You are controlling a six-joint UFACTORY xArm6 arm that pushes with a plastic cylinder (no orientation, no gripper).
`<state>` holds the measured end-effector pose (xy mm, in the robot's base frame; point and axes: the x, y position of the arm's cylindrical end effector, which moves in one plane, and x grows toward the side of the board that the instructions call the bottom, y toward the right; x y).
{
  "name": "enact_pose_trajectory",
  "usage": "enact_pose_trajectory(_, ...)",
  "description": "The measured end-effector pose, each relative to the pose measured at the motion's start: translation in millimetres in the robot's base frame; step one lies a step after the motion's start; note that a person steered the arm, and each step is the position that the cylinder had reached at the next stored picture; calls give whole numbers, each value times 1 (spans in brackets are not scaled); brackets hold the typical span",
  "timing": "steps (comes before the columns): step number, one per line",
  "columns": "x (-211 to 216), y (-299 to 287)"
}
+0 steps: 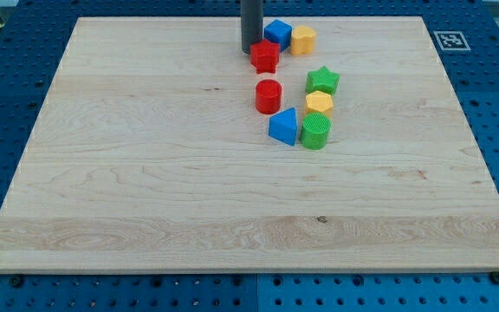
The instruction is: Push the red star to the bottom of the yellow heart
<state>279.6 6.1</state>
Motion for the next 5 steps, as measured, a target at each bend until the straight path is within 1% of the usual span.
enact_pose_trajectory(3,54,37)
enact_pose_trajectory(4,49,57)
enact_pose_trajectory(5,49,89)
